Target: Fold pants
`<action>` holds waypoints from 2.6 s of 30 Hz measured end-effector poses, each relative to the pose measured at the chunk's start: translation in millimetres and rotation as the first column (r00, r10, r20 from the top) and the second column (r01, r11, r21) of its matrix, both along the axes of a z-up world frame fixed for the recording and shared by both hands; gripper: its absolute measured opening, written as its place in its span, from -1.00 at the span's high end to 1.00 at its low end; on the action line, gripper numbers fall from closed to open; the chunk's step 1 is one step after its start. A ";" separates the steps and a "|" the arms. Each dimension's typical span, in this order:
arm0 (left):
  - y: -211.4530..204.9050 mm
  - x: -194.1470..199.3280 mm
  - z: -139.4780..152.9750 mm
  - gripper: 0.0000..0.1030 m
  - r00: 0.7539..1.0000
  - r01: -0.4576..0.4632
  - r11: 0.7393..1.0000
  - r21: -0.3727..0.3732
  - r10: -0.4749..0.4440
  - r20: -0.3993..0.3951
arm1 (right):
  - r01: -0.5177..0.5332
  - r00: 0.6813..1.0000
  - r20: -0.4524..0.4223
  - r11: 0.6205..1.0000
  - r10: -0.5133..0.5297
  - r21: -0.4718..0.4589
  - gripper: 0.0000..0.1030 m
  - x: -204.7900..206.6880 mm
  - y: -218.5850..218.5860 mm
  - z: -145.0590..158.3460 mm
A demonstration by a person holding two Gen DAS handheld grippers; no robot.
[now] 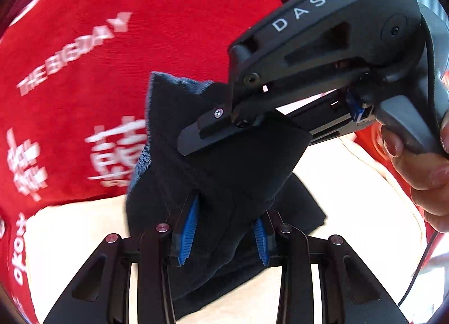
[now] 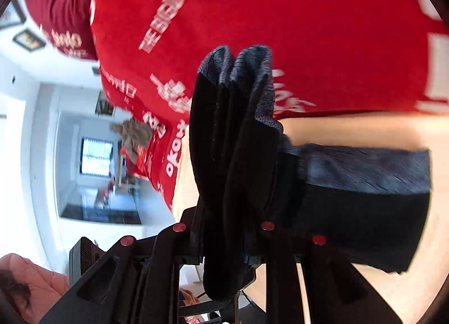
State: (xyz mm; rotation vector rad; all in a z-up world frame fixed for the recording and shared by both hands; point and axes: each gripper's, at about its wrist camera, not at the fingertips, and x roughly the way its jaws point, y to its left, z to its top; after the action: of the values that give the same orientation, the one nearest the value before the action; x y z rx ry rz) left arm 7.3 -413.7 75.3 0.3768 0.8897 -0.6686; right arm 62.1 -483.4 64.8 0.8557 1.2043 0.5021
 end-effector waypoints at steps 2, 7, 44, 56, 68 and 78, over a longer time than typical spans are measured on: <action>-24.3 -10.2 -18.4 0.29 0.999 0.043 0.998 0.041 -0.043 -0.015 | 0.051 0.998 -0.023 0.999 -0.051 0.013 0.57 -16.8 -26.9 -21.1; -57.0 -21.0 -76.7 0.29 0.991 0.086 0.985 0.147 -0.069 -0.115 | 0.135 0.985 -0.117 0.990 -0.130 0.037 0.57 -48.2 -62.3 -98.0; 91.6 47.8 -103.9 -0.48 0.904 -0.248 0.944 0.220 0.307 -0.297 | 0.015 0.973 -0.182 0.822 -0.144 -0.569 0.64 -95.3 -66.5 -100.4; 93.3 42.5 -112.5 -0.65 0.896 -0.244 0.950 0.195 0.298 -0.330 | 0.138 0.975 -0.091 0.869 -0.204 -0.476 0.63 -117.0 -47.7 -53.5; 94.8 36.6 -119.8 -0.71 0.884 -0.241 0.949 0.202 0.300 -0.358 | -0.038 0.966 -0.229 0.816 -0.117 -0.577 0.15 -96.4 -2.1 -107.8; 106.4 44.5 -130.5 -0.83 0.848 -0.246 0.954 0.171 0.297 -0.439 | -0.003 0.927 -0.309 0.816 -0.215 -0.578 0.14 -119.9 4.3 -130.8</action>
State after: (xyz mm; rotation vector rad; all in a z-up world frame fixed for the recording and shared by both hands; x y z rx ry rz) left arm 51.7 -307.3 -55.2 0.1792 1.4112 -0.4491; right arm -57.9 -479.1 -66.0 0.4940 1.5264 -0.1362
